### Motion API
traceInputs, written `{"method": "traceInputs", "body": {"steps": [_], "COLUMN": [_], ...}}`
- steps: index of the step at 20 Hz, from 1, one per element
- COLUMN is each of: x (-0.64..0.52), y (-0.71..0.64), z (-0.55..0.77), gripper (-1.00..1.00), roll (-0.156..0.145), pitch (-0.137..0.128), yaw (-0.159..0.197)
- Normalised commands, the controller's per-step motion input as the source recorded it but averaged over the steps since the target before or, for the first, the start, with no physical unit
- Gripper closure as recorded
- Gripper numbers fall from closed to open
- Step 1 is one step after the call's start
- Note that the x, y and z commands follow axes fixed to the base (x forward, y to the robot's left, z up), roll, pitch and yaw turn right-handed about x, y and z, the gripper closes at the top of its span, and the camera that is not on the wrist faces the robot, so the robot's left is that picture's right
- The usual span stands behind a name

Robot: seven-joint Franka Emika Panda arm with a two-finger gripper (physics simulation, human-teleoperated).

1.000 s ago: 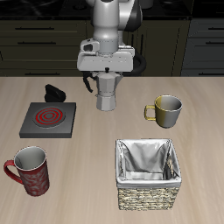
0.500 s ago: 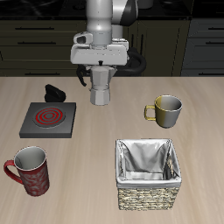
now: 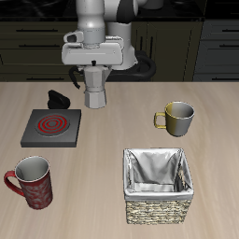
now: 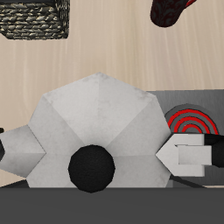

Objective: Place the moka pot on the stove

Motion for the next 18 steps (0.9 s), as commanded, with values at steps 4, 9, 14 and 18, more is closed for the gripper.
{"method": "traceInputs", "body": {"steps": [4,9,14,18], "x": [0.02,0.01,0.01,0.00], "y": [-0.33,-0.49,-0.43,-0.35], "z": [0.01,0.09,0.10,0.10], "gripper": [1.00,1.00,1.00,1.00], "roll": [0.002,-0.020,-0.015,-0.038], "pitch": [0.011,0.004,-0.005,0.008], "yaw": [0.016,0.014,0.005,-0.003]}}
